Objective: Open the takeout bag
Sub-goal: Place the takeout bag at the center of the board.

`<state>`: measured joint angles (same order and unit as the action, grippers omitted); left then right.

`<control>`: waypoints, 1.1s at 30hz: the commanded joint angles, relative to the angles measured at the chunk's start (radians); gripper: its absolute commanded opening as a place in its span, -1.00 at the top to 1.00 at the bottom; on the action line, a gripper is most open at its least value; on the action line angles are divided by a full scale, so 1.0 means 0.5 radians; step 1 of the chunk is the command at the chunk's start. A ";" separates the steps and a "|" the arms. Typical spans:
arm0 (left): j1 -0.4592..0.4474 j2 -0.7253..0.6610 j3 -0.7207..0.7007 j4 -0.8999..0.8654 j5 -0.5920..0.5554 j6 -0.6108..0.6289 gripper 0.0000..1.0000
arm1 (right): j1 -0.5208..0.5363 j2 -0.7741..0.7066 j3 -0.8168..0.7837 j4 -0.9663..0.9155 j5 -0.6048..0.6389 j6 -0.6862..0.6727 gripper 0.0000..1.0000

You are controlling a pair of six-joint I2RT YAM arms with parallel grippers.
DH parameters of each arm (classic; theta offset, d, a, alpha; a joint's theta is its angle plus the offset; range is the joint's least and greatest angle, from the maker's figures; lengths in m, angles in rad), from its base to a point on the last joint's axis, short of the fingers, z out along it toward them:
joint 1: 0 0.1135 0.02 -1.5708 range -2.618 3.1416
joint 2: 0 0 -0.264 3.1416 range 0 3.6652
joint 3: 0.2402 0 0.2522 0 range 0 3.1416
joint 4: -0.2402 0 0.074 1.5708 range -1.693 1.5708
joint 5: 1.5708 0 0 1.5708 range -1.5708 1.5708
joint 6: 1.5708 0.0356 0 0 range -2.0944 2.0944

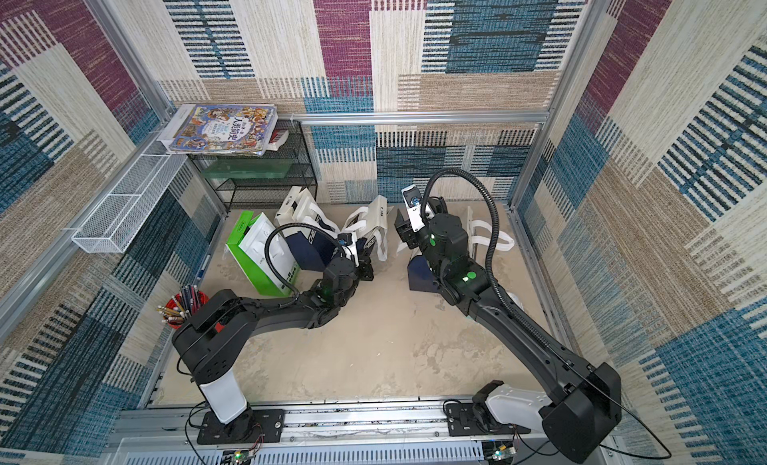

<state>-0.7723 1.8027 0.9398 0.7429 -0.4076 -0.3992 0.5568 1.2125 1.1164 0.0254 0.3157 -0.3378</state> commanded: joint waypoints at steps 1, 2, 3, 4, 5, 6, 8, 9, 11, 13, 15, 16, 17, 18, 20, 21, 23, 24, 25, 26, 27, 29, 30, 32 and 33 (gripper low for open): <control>0.004 0.006 0.028 -0.032 0.081 -0.095 1.00 | -0.002 -0.016 -0.015 0.092 0.024 0.032 -0.54; 0.004 0.003 0.028 -0.032 0.085 -0.113 1.00 | 0.000 -0.017 -0.021 0.094 0.023 0.030 -0.54; 0.004 0.001 0.026 -0.032 0.085 -0.138 1.00 | -0.003 -0.016 -0.021 0.099 0.022 0.028 -0.54; 0.005 -0.006 0.020 -0.029 0.088 -0.156 1.00 | 0.000 -0.017 -0.020 0.098 0.023 0.028 -0.54; 0.005 -0.011 0.020 -0.029 0.094 -0.170 1.00 | -0.001 -0.017 -0.024 0.102 0.023 0.025 -0.54; 0.007 -0.016 0.021 -0.026 0.099 -0.186 1.00 | 0.000 -0.017 -0.021 0.102 0.023 0.025 -0.54; 0.005 -0.016 0.017 -0.023 0.111 -0.222 1.00 | 0.000 -0.015 -0.028 0.105 0.019 0.023 -0.54; 0.006 -0.021 0.013 -0.022 0.118 -0.247 1.00 | 0.000 -0.017 -0.033 0.105 0.016 0.022 -0.54; 0.004 -0.036 -0.006 -0.015 0.131 -0.291 1.00 | 0.000 -0.020 -0.039 0.107 0.014 0.024 -0.54; 0.004 -0.050 -0.030 0.004 0.134 -0.327 1.00 | 0.000 -0.023 -0.040 0.109 0.013 0.019 -0.54; 0.004 -0.077 -0.056 0.015 0.140 -0.359 1.00 | 0.000 -0.027 -0.051 0.112 0.008 0.019 -0.54; 0.005 -0.089 -0.064 0.013 0.141 -0.372 1.00 | 0.003 -0.029 -0.054 0.116 0.007 0.018 -0.54; 0.004 -0.099 -0.072 0.004 0.138 -0.382 1.00 | 0.003 -0.032 -0.057 0.118 0.004 0.013 -0.54; 0.005 -0.106 -0.081 0.005 0.130 -0.382 1.00 | 0.003 -0.032 -0.061 0.119 0.004 0.009 -0.54; 0.007 -0.107 -0.087 0.007 0.102 -0.378 1.00 | 0.006 -0.032 -0.065 0.123 0.001 0.007 -0.54; 0.010 -0.105 -0.097 0.018 0.097 -0.393 1.00 | 0.009 -0.032 -0.065 0.120 0.004 0.004 -0.54; 0.017 -0.116 -0.123 0.059 0.126 -0.438 1.00 | 0.015 -0.037 -0.069 0.123 0.012 0.001 -0.54; 0.017 -0.122 -0.128 0.064 0.141 -0.447 1.00 | 0.015 -0.040 -0.073 0.124 0.013 -0.007 -0.54; 0.017 -0.132 -0.125 0.049 0.149 -0.450 1.00 | 0.018 -0.041 -0.078 0.124 0.016 -0.013 -0.54; 0.017 -0.140 -0.119 0.024 0.149 -0.446 1.00 | 0.017 -0.044 -0.079 0.127 0.019 -0.018 -0.54; 0.017 -0.139 -0.111 0.001 0.138 -0.436 1.00 | 0.019 -0.047 -0.080 0.128 0.019 -0.018 -0.54; 0.018 -0.120 -0.112 -0.014 0.108 -0.437 1.00 | 0.024 -0.048 -0.085 0.134 0.016 -0.018 -0.54; 0.022 -0.115 -0.131 0.005 0.108 -0.461 1.00 | 0.027 -0.047 -0.086 0.133 0.018 -0.018 -0.54; 0.028 -0.124 -0.172 0.066 0.137 -0.509 1.00 | 0.030 -0.050 -0.092 0.136 0.028 -0.026 -0.54; 0.026 -0.136 -0.181 0.073 0.154 -0.512 1.00 | 0.033 -0.049 -0.094 0.140 0.033 -0.031 -0.54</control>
<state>-0.7612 1.7405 0.8639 0.7700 -0.3401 -0.6094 0.5701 1.1927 1.0721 0.0601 0.3172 -0.3431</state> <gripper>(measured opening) 0.054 0.769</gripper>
